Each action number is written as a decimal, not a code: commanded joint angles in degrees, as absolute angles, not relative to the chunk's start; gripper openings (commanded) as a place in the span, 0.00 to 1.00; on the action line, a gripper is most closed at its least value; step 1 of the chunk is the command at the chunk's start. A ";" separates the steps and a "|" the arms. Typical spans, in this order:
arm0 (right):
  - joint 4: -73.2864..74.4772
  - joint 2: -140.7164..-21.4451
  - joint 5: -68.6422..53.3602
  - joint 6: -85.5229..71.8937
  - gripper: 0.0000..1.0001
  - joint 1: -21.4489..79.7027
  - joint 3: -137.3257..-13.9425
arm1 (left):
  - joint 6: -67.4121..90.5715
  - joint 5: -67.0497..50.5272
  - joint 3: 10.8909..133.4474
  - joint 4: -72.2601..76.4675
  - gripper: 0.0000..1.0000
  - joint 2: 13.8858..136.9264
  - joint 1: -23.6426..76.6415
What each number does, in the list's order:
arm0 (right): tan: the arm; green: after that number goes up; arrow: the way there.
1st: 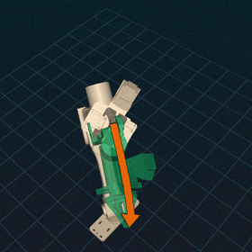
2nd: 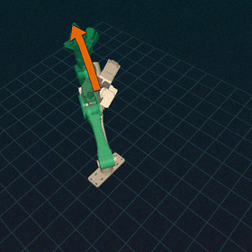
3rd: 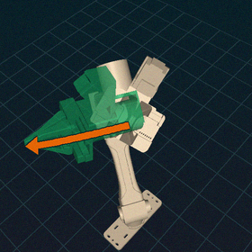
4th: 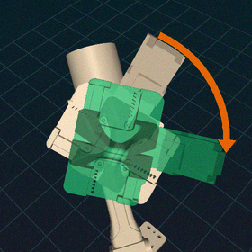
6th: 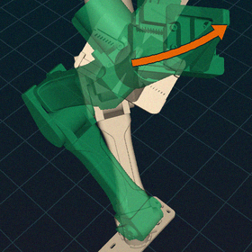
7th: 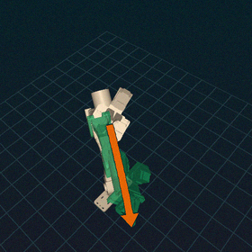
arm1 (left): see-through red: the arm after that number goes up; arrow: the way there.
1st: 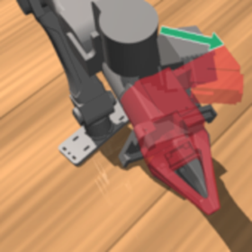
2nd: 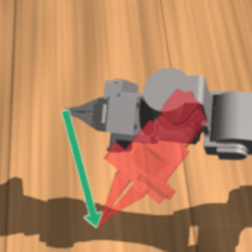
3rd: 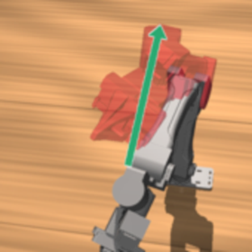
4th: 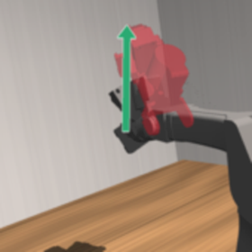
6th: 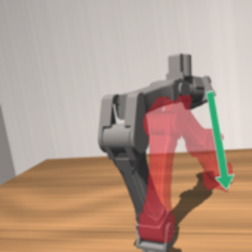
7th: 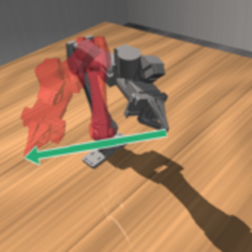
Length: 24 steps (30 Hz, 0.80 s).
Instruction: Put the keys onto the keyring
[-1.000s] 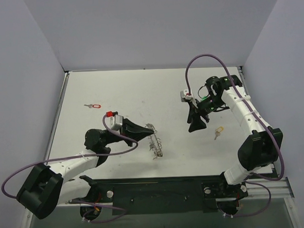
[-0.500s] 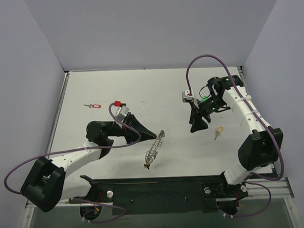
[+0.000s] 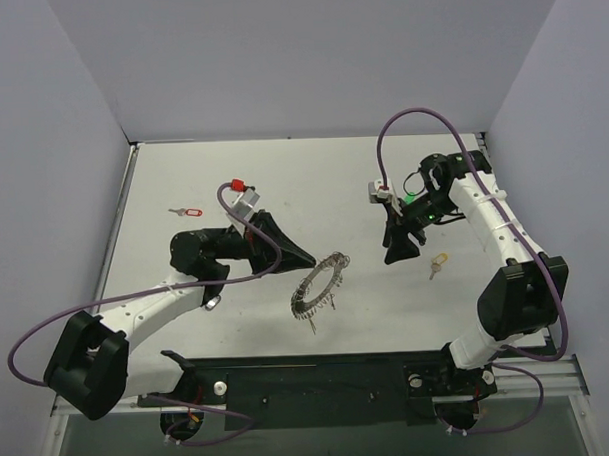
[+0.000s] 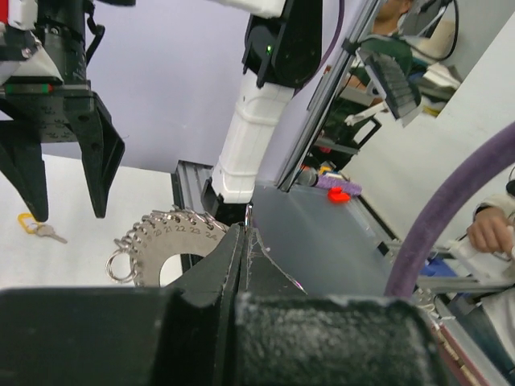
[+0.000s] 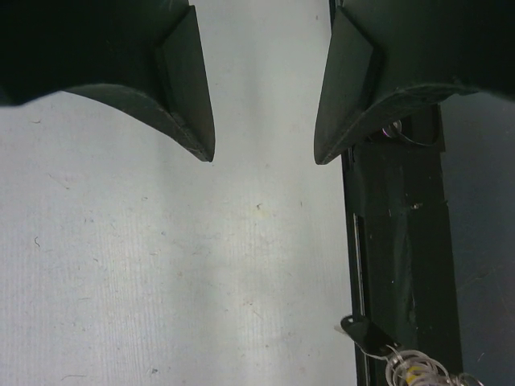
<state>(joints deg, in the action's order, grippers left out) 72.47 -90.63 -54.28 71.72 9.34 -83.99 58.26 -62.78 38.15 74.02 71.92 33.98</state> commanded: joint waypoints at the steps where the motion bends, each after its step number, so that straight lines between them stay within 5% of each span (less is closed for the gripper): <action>1: 75.67 -89.56 -55.72 72.69 0.48 9.05 -83.50 | 67.39 -57.57 42.88 93.87 0.00 72.51 33.93; 24: 76.11 -89.74 -56.52 69.44 0.46 8.88 -84.11 | 84.48 -43.86 45.88 93.95 0.00 71.81 32.87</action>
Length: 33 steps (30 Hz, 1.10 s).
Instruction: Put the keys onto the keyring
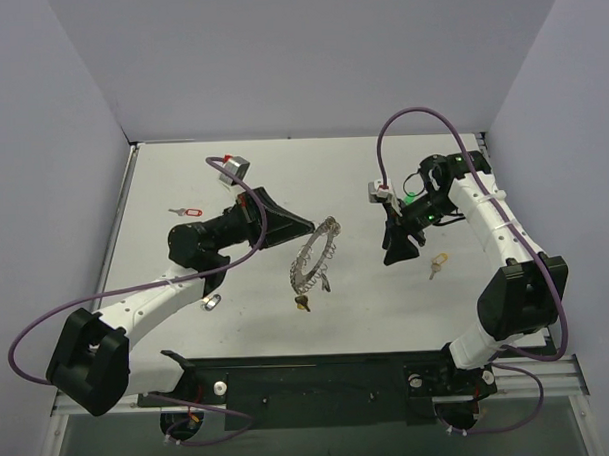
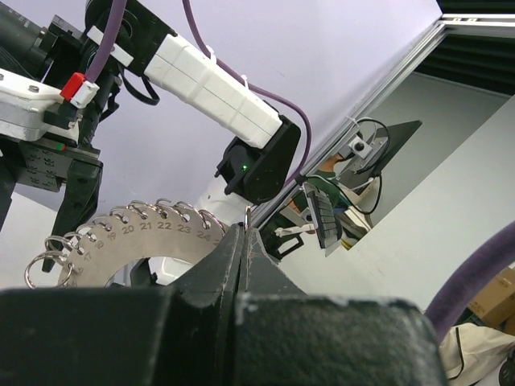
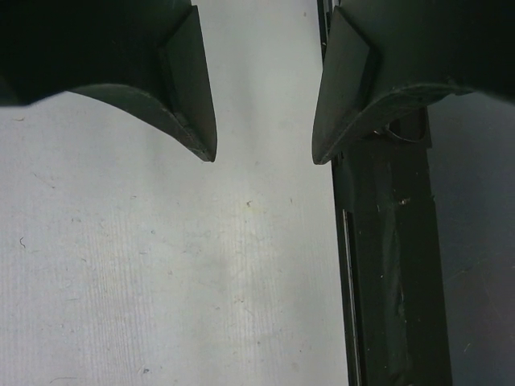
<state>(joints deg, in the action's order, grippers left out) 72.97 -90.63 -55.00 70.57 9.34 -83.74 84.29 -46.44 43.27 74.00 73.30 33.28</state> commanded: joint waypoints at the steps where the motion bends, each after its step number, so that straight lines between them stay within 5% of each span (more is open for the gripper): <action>1: 76.11 -90.00 -56.08 68.91 0.46 8.79 -84.20 | 83.77 -44.55 45.70 93.96 0.00 71.72 32.78; 8: 68.23 -88.07 -50.03 56.40 0.43 4.68 -83.42 | 67.80 -54.48 41.33 91.95 0.00 69.89 32.70; 13: 47.68 -83.67 -40.88 33.25 0.44 -6.30 -75.60 | 17.16 -52.14 38.76 37.84 0.00 58.38 32.87; 15: 44.67 -83.93 -35.96 26.56 0.47 -9.30 -73.22 | 10.31 -47.82 37.28 33.15 0.00 55.64 32.78; 33: 37.80 -91.85 -25.49 41.03 0.45 -10.02 -61.80 | -2.99 -41.83 33.84 22.50 0.00 48.16 33.75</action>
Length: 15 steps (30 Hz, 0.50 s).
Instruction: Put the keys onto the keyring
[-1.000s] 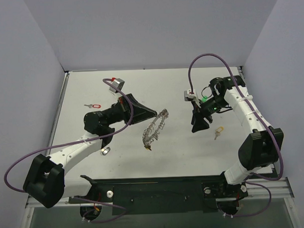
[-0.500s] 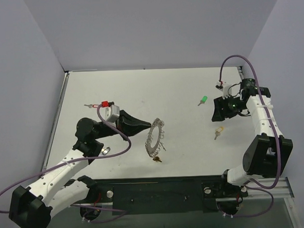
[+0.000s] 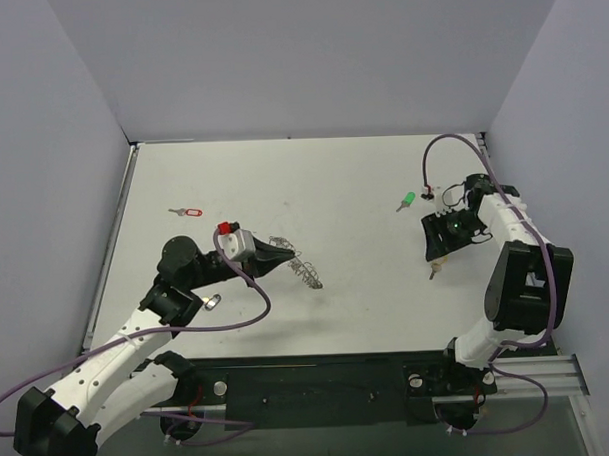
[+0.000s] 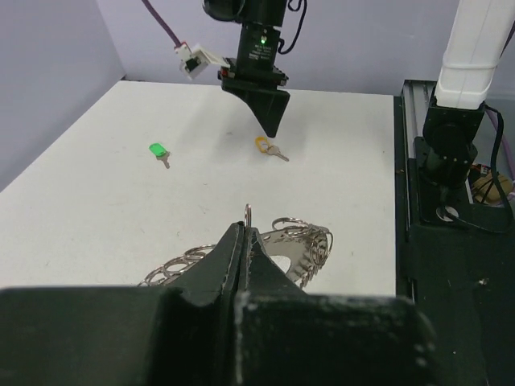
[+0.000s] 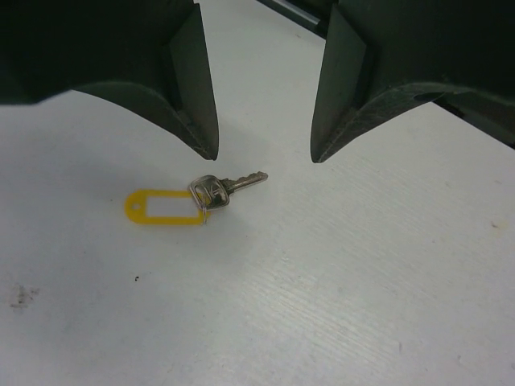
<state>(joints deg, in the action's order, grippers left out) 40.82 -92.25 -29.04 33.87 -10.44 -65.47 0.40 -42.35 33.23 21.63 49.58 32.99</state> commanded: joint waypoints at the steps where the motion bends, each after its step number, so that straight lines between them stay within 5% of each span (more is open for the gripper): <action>1: 35.97 -91.76 -24.97 41.74 0.45 -10.02 -61.27 | -3.25 -41.84 33.75 22.33 0.00 48.08 34.10; 15: 29.18 -94.30 -21.97 39.29 0.31 -10.28 -58.53 | -3.96 -42.36 33.75 21.71 0.00 48.16 34.72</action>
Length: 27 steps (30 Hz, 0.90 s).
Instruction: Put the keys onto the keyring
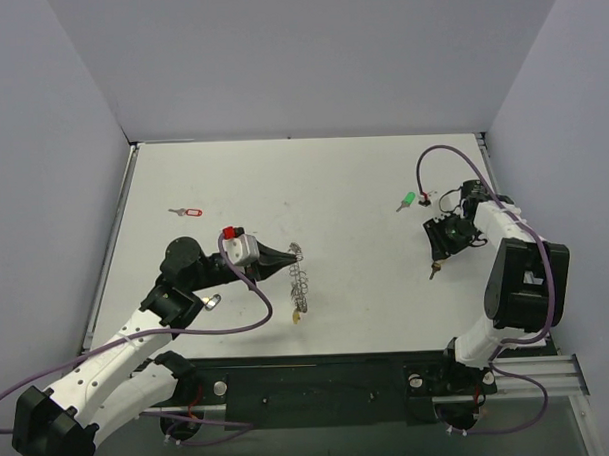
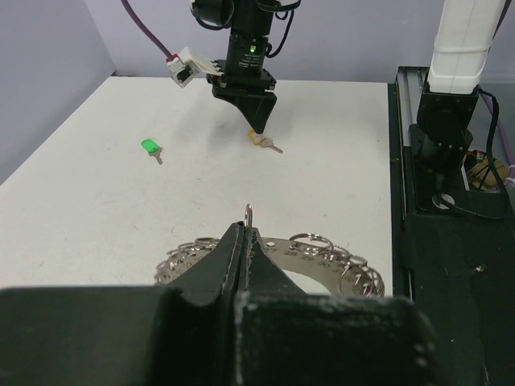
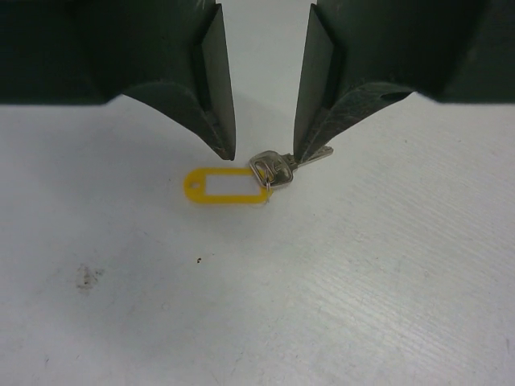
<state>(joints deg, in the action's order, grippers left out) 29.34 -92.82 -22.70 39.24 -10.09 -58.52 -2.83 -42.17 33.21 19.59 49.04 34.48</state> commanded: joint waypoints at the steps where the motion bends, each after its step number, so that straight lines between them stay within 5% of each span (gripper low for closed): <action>1: 29.61 -94.48 -22.15 39.20 0.29 -10.11 -58.54 | -3.96 -42.54 33.75 21.62 0.00 48.16 34.72; 27: 32.17 -99.14 -19.25 41.48 0.20 -7.74 -60.99 | -4.57 -42.98 33.75 20.83 0.00 47.72 35.16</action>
<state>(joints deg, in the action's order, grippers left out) 29.02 -98.15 -20.32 40.69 -8.34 -58.92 -3.68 -42.24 33.21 18.50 48.84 34.85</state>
